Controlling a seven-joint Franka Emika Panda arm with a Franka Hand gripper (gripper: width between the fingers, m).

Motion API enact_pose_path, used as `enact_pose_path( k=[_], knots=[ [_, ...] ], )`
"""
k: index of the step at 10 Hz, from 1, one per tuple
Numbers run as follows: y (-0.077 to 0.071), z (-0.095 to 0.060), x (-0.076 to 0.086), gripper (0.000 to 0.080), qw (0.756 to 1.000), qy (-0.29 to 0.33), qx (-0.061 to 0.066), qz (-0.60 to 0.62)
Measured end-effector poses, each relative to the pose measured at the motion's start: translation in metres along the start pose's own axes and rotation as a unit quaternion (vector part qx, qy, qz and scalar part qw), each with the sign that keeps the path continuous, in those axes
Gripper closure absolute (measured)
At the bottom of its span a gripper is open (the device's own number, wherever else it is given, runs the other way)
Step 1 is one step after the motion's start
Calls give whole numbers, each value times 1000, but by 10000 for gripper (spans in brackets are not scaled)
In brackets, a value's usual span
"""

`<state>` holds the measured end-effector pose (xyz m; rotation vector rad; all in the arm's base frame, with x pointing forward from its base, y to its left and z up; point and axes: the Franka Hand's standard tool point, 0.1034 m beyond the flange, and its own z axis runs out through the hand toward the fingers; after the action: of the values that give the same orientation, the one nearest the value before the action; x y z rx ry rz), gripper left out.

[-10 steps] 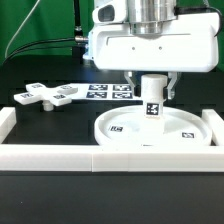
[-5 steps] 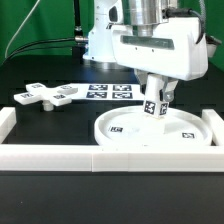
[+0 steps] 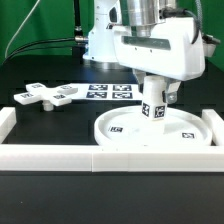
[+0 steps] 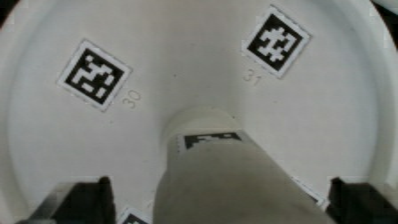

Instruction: Assemble round table

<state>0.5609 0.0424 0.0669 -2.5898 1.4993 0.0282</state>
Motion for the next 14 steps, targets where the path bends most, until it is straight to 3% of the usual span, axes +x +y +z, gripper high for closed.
enact_pose_path(
  k=[5,8,10,12,14],
  knots=[
    [0,-1,1,151,974,1,0,-228],
    [-1,-3,3,151,915,2,-8,-403],
    [-3,-4,3,151,855,4,-14,-518],
    [-4,-4,2,151,841,4,-14,-541],
    [-3,-4,4,151,794,3,-18,-607]
  ],
)
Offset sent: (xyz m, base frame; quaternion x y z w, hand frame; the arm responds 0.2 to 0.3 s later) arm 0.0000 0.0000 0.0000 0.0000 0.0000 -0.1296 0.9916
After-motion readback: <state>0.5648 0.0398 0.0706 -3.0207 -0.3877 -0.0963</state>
